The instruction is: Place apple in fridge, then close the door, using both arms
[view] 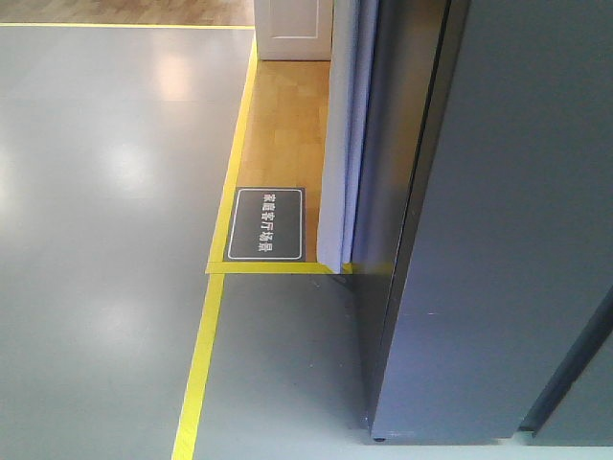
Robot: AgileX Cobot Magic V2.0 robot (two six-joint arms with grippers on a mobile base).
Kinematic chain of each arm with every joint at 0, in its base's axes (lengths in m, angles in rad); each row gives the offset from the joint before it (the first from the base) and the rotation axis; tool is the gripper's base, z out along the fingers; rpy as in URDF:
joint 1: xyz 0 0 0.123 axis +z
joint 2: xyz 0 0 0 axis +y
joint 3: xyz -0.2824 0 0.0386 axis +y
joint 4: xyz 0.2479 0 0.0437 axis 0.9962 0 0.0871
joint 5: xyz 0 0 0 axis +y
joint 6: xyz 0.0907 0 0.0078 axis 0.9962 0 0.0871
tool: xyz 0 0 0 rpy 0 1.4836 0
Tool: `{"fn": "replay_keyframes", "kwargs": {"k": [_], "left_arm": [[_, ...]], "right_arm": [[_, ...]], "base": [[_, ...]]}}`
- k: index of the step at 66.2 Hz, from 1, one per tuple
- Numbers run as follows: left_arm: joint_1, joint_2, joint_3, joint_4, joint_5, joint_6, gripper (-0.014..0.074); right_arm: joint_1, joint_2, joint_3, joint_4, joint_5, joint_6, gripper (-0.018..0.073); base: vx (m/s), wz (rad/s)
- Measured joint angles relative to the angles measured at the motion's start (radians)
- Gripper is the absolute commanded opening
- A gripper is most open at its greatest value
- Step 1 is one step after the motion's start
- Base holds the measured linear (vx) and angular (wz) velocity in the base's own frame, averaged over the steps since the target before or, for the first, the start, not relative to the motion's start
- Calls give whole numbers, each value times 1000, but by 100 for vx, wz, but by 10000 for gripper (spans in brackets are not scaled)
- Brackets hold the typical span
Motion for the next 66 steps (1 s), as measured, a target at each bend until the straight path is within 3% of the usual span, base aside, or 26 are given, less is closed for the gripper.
{"fn": "replay_keyframes", "kwargs": {"k": [13,37,48,56,66], "left_arm": [[0,0,0,0,0,0,-6],[0,0,0,0,0,0,-6],[0,0,0,0,0,0,-6],[0,0,0,0,0,0,-6],[0,0,0,0,0,0,-6]], "right_arm": [[0,-40,41,-9,-67,13,-2],[-13,-103,394,15,-800,30,-2],[-49,-143,598,22,-1029,32,-2],[-55,-147,719,44,-1153,33,-2],[-61,-148,742,78,-1171,34,-2]], "base": [[0,0],[0,0],[0,0],[0,0],[0,0]]}}
